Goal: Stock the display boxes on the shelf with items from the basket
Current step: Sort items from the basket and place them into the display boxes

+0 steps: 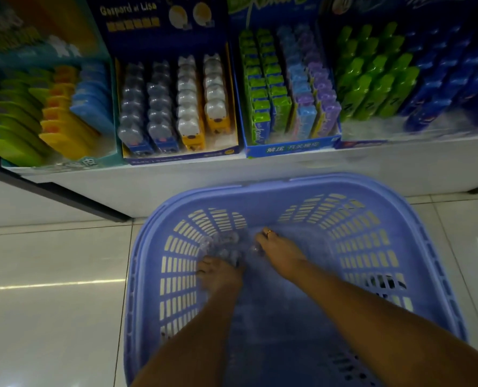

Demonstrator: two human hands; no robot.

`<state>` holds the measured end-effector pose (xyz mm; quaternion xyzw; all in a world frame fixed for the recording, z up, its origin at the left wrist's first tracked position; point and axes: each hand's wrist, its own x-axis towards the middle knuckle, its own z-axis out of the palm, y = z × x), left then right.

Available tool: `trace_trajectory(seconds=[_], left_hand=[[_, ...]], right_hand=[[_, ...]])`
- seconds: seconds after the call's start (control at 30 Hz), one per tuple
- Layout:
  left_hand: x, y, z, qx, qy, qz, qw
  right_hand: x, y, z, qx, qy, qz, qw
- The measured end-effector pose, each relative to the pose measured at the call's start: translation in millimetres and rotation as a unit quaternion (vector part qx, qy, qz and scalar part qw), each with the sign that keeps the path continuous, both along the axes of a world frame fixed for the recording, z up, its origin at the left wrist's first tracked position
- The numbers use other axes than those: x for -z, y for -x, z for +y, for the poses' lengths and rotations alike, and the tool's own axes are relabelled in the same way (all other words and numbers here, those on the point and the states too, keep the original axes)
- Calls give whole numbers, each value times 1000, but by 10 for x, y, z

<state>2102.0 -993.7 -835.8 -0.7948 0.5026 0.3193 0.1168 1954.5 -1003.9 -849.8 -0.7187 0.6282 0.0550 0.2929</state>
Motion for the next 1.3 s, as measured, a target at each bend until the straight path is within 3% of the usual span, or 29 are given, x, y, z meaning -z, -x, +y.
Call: trace_trajectory(seconds=[0.1, 0.17, 0.33, 0.4, 0.5, 0.57, 0.77, 0.83, 0.9, 0.97, 1.1, 1.17, 1.23, 1.3], left_hand=[[37, 8, 31, 109, 13, -54, 992], [59, -7, 31, 143, 14, -26, 989], [-66, 28, -8, 24, -17, 154, 988], [-189, 144, -59, -38, -44, 220, 974], [-500, 431, -144, -88, -23, 346, 934], [-797, 634, -161, -87, -4, 414, 906], [-1765, 1092, -143, -72, 33, 577, 813], [-2045, 1227, -151, -58, 43, 595, 801], [-2277, 1372, -160, -44, 45, 607, 792], [-2479, 1536, -154, -36, 37, 628, 777], [-2790, 1921, -139, -22, 23, 672, 740], [-2872, 2094, -150, -14, 18, 676, 736], [-2905, 2222, -186, -12, 14, 676, 737], [-2906, 2312, -237, -14, 14, 676, 737]], right_hand=[[-75, 109, -17, 59, -59, -27, 996], [-199, 176, -40, 84, -86, -57, 991], [-727, 457, -52, 129, -129, -132, 974], [-1011, 577, -21, 201, -172, -253, 931], [-1425, 790, 83, 316, -242, -458, 795], [-1684, 961, 159, 316, -253, -526, 748], [-2311, 1523, 339, 310, -97, -598, 732], [-2452, 1697, 367, 348, -8, -616, 706], [-2588, 1888, 378, 397, 87, -633, 658], [-2710, 2107, 371, 450, 187, -617, 618], [-2875, 2597, 201, 539, 360, -477, 593], [-2915, 2847, 42, 533, 400, -405, 626], [-2926, 3068, -174, 517, 422, -281, 690], [-2929, 3228, -419, 504, 444, -193, 715]])
